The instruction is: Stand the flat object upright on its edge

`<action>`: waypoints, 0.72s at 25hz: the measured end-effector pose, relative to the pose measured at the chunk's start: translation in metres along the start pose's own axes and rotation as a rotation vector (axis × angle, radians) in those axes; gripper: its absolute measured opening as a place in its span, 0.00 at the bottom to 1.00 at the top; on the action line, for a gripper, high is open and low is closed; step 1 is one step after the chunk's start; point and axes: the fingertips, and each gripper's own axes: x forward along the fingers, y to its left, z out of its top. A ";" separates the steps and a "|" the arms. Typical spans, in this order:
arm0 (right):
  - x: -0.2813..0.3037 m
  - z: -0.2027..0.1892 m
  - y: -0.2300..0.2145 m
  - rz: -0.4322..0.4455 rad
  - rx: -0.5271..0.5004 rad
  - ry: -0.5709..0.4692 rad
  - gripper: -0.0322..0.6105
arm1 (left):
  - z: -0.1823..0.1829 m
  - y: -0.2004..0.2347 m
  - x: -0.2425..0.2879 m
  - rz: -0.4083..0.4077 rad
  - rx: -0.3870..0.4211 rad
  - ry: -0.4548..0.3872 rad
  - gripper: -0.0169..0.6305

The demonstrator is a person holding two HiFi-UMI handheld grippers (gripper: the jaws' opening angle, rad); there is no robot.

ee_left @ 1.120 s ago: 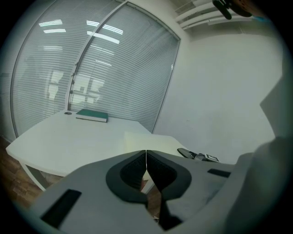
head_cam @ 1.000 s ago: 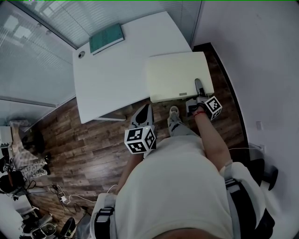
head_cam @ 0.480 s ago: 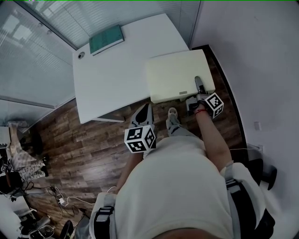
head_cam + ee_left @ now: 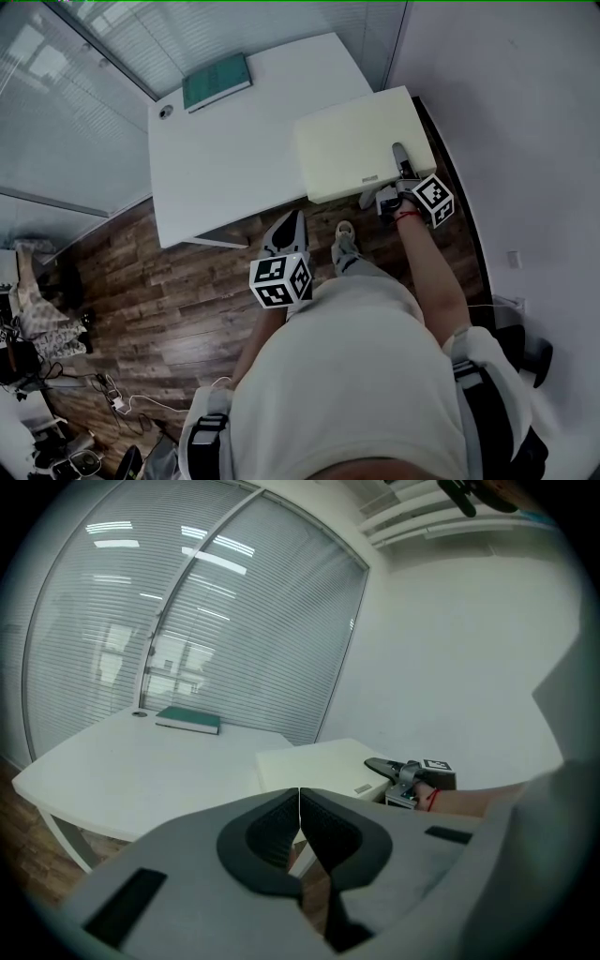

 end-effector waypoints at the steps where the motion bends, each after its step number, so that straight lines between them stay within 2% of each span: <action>1: 0.002 0.002 0.004 0.004 -0.019 0.002 0.46 | 0.000 0.000 0.000 0.001 0.000 -0.001 0.06; 7: 0.022 0.013 0.031 0.025 -0.103 0.019 0.46 | 0.000 0.001 0.001 0.003 0.003 0.001 0.06; 18: 0.047 0.021 0.083 0.052 -0.331 0.024 0.46 | 0.001 0.002 0.001 0.015 0.007 -0.002 0.06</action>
